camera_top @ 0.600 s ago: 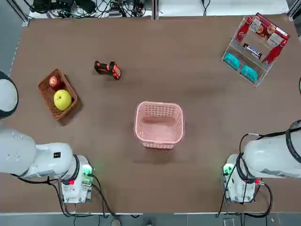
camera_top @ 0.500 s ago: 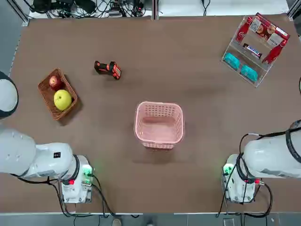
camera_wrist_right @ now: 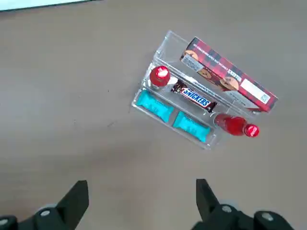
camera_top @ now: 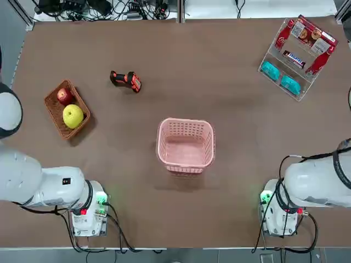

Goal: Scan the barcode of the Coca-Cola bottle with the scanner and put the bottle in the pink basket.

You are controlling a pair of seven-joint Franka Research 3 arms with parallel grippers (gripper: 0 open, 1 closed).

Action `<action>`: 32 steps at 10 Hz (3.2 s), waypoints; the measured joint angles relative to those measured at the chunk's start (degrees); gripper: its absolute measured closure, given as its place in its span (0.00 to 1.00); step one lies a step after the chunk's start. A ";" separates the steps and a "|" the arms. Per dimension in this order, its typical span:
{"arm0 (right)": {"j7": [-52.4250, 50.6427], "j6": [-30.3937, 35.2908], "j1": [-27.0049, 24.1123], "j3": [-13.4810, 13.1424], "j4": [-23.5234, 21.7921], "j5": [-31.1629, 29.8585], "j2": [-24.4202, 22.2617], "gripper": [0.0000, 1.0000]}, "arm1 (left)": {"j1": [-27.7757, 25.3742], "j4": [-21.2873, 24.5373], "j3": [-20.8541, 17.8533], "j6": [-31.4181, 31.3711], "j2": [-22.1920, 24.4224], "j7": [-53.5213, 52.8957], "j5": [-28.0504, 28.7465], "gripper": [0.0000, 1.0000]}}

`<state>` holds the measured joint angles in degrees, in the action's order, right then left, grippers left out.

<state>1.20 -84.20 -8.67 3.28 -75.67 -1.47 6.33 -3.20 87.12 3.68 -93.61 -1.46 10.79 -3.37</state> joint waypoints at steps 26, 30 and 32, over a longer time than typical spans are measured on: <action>-6.73 -27.14 -3.13 -0.03 -4.93 0.34 22.64 0.38 | 8.95 32.32 4.95 -54.76 -20.31 85.94 3.21 0.00; -6.73 -27.17 -3.12 0.06 -4.98 0.38 22.90 0.46 | 8.90 34.75 5.11 -55.15 -18.75 85.89 3.23 0.00; -6.72 -27.22 -3.12 0.14 -4.97 0.41 22.90 0.57 | 8.93 36.58 5.31 -55.17 -18.69 85.87 3.50 0.00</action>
<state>-5.52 -111.42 -11.79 3.41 -80.65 -1.06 29.23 5.73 123.70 8.98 -148.77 -20.15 96.66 0.13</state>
